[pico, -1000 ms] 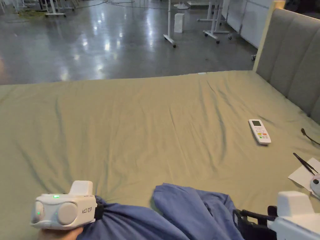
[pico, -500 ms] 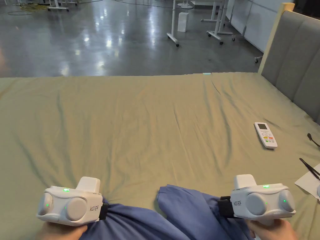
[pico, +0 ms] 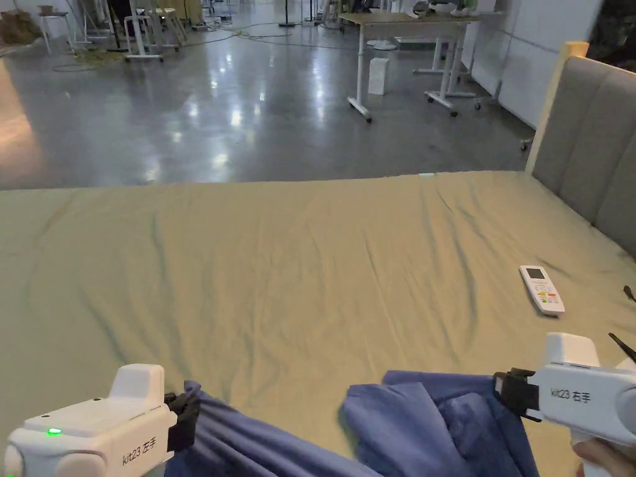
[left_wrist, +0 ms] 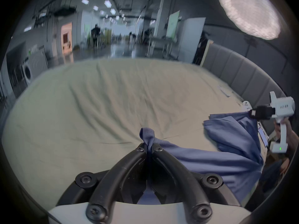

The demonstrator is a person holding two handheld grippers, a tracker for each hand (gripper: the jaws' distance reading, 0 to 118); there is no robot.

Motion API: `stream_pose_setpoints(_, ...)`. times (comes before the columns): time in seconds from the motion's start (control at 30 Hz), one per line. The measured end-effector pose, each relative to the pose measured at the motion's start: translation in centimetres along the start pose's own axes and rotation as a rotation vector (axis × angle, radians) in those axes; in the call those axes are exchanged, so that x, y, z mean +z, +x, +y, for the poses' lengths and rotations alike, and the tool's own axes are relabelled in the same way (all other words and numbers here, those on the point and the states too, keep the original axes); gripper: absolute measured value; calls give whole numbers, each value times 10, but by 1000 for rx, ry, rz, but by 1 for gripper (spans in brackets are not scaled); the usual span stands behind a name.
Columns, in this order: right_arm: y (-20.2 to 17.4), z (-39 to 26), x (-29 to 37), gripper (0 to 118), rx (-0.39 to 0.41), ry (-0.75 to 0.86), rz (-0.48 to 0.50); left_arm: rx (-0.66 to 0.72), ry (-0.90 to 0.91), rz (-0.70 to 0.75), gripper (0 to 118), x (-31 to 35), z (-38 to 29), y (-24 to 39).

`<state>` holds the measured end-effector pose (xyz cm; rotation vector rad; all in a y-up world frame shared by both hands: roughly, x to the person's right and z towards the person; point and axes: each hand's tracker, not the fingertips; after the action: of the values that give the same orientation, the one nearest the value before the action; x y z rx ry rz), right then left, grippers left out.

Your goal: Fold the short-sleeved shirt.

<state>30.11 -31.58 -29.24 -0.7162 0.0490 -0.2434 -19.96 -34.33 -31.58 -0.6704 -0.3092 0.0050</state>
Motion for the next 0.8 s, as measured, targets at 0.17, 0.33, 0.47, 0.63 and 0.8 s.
stream_pose_setpoints(0.17,-21,32,120,2,39,193,22,-7,187,48,5,143,23,-22)
stream_pose_setpoints(0.33,-33,68,208,2,99,336,-45,20,342,132,5,260,55,-41)
stream_pose_setpoints(0.47,-36,92,253,2,42,436,-71,66,471,204,5,322,77,-50)
stream_pose_setpoints(0.63,-41,112,286,2,61,522,-130,66,574,273,5,369,94,-55)
stream_pose_setpoints(0.8,-33,123,302,2,44,536,-166,120,610,284,5,389,103,-69)
